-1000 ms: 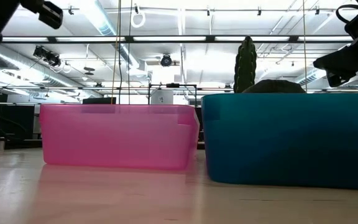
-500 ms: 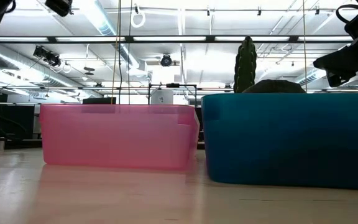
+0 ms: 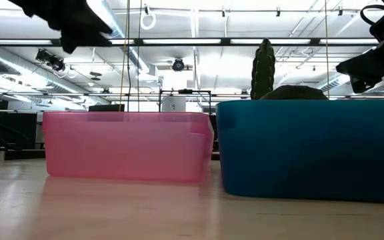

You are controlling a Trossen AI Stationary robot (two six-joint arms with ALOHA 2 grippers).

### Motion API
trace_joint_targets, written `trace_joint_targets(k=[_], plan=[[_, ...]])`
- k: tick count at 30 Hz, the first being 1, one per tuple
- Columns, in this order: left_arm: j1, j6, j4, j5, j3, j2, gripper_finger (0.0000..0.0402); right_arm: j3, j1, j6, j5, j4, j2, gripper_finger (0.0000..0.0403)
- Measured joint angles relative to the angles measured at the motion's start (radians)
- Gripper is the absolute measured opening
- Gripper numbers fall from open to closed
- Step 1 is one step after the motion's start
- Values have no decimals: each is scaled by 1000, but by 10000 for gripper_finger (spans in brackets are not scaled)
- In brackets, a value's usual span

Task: Pick & Place hat
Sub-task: Put the top blue cap into the red bin

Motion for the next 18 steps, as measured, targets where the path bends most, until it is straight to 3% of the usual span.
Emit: trace_joint_targets(k=[10,18], plan=[[332,-57,-126,-4,2,85,172,0,0,0,0,0,0,36],[608,-74,-193,72,2,210,172,0,0,0,0,0,0,36]])
